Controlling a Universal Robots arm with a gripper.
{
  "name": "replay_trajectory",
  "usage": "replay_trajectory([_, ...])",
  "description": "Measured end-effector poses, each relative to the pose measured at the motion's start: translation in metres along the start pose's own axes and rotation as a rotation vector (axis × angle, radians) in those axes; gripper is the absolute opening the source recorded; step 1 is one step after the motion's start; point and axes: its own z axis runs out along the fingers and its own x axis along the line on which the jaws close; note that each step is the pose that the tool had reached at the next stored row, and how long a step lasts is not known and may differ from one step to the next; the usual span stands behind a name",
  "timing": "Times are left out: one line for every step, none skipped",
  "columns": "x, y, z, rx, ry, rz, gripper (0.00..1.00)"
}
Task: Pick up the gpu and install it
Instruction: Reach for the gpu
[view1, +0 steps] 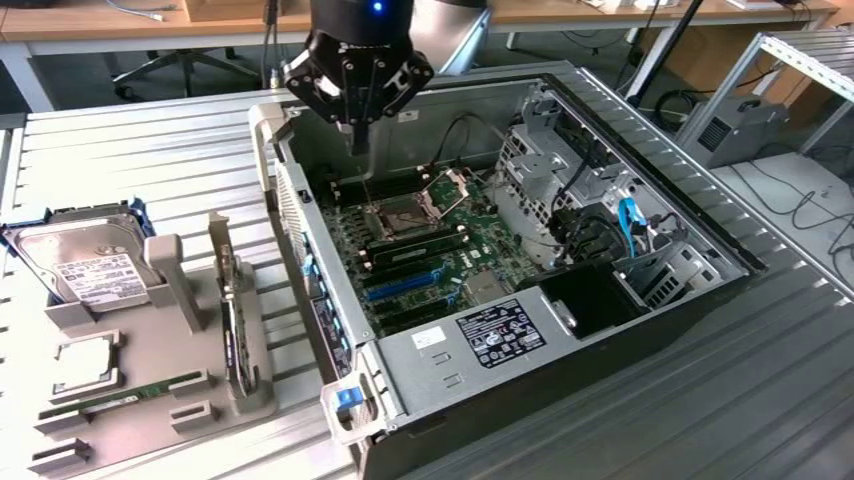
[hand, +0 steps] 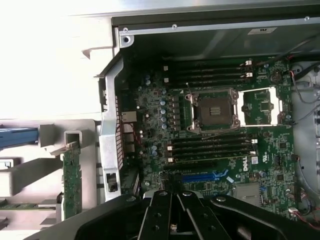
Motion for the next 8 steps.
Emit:
replay_trajectory([0.0013, -0.0001, 0.0, 0.0, 0.0, 0.0, 0.11])
replay_trajectory([0.0024, -0.0002, 0.0001, 0.0, 0.0, 0.0, 0.11])
replay_trajectory([0.004, -0.0003, 0.0001, 0.0, 0.0, 0.0, 0.11])
replay_trajectory([0.0062, -0.0005, 0.0002, 0.0, 0.0, 0.0, 0.11])
replay_trajectory([0.0072, -0.0006, 0.0003, 0.0, 0.0, 0.0, 0.11])
replay_trajectory([0.0083, -0.0007, 0.0003, 0.0, 0.0, 0.0, 0.11])
replay_trajectory([0.0093, -0.0007, 0.0004, 0.0, 0.0, 0.0, 0.11])
replay_trajectory([0.0104, -0.0008, 0.0005, -0.0001, 0.0, 0.0, 0.11])
